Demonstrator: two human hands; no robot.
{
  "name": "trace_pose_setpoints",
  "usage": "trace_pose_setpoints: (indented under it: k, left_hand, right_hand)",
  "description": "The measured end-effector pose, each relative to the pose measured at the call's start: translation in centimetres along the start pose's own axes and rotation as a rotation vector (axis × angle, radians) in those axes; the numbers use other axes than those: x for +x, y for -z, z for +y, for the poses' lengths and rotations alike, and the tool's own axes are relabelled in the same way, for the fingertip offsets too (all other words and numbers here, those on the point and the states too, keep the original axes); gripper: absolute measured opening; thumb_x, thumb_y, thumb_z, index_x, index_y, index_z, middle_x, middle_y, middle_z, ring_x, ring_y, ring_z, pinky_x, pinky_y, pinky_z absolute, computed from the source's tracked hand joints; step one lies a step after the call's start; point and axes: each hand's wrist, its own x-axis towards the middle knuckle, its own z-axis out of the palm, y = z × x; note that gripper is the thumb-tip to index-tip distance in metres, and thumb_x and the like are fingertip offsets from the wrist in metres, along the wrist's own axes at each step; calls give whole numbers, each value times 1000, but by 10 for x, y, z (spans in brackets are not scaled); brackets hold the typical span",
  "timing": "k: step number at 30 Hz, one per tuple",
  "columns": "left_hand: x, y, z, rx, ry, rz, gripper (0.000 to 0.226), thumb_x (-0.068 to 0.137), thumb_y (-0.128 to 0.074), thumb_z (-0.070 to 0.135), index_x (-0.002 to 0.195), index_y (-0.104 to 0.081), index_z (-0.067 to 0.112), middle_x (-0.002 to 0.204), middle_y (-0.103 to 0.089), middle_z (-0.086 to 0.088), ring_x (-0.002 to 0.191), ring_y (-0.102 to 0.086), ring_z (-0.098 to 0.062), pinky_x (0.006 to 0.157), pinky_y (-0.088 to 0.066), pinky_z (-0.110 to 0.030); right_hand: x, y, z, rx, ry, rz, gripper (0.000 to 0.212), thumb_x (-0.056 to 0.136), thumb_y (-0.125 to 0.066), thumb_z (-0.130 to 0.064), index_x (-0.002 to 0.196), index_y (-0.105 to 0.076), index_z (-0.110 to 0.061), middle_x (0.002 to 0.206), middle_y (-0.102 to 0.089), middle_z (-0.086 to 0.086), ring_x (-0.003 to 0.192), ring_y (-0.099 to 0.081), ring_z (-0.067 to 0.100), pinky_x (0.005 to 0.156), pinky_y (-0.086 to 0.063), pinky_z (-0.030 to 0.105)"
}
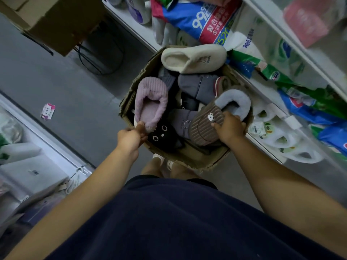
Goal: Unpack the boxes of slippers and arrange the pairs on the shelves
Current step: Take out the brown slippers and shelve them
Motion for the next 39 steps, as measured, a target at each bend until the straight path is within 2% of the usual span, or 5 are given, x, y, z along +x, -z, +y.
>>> trace_pose_setpoints:
  k: [4,11,19,32,39]
  left_hand:
    - [3,3,13,-80,-13,-10,8,99,-63,8,95,-58,2,96,-61,-18,84,-63,-26,77,-56,-31]
    - [-38,-1,2,266,317,-446,48,90,-64,58,115,-68,17,104,-74,-7,97,-70,-24,84,-56,-41]
    - [-43,-14,15,193,101,-398,34,92,-71,16,117,-67,-7,113,-75,-18,109,-71,-31,96,-56,-51]
    - [-24,5,23,-143,-59,-149,39,102,-56,9,135,-49,-12,126,-67,-19,109,-71,-27,89,-60,-44]
    - [-19,20,8,-219,-53,-155,32,105,-51,9,131,-54,-8,119,-73,-14,114,-69,-26,97,-57,-46]
  right_hand:
    - [-22,8,-2,385,15,-147,37,89,-73,-35,115,-60,-12,104,-67,2,95,-62,22,79,-45,30]
    - [-77,-5,-6,825,-26,-377,31,92,-71,-32,116,-69,-13,106,-76,0,100,-72,15,94,-57,36]
    - [-65,0,-3,1081,-160,-283,11,98,-62,-33,105,-70,-32,111,-73,-7,105,-68,10,87,-55,30]
    - [-3,-73,19,1020,-431,-405,55,98,-62,-38,144,-50,-11,140,-56,3,127,-52,21,107,-43,34]
    - [-4,-100,20,745,-317,-221,20,93,-70,-28,93,-64,-9,78,-64,-2,73,-60,12,76,-49,27]
